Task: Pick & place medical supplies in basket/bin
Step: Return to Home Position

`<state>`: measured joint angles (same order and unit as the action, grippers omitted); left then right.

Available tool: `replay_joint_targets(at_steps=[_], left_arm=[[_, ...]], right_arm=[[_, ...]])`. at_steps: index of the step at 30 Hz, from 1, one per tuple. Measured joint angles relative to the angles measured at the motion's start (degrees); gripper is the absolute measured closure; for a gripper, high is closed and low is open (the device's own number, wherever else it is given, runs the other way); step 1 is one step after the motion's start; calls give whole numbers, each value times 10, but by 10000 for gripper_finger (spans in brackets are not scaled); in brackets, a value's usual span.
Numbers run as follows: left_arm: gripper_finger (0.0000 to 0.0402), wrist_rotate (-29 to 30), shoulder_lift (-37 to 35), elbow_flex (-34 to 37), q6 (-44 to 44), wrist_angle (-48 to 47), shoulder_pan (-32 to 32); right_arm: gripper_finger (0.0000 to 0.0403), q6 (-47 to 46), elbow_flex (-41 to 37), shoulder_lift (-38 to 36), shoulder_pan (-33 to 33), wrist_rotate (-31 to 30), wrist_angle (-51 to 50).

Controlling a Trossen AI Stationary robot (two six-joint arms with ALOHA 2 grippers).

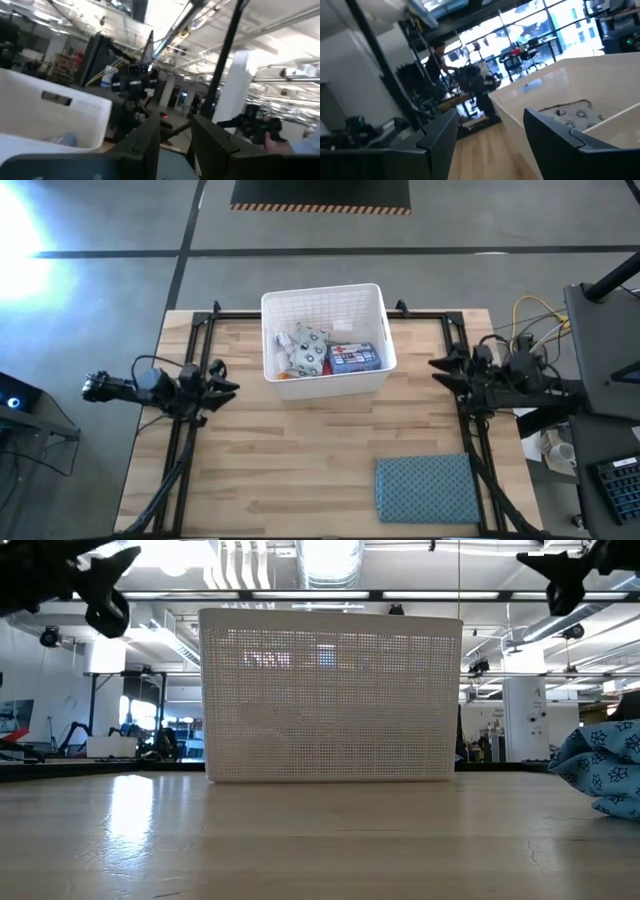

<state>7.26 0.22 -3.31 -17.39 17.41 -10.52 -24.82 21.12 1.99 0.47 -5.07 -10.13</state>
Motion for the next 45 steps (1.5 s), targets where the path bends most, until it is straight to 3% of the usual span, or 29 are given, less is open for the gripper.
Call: replay_joint_targets(at_steps=[12, 18, 23, 33, 45], left_arm=[[309, -57, 19, 17, -36, 7, 55], [309, -60, 19, 24, -54, -11, 73], [309, -58, 19, 23, -45, -14, 83], [309, -39, 20, 24, -42, -19, 103], [309, -39, 58, 24, -42, -22, 103]], right_arm=[[186, 39, -35, -20, 0, -24, 12], [186, 39, -121, -20, 0, 23, 141], [186, 25, -203, -20, 0, 25, 233], [186, 68, -206, -19, 0, 35, 198], [186, 55, -206, -3, 0, 35, 108]])
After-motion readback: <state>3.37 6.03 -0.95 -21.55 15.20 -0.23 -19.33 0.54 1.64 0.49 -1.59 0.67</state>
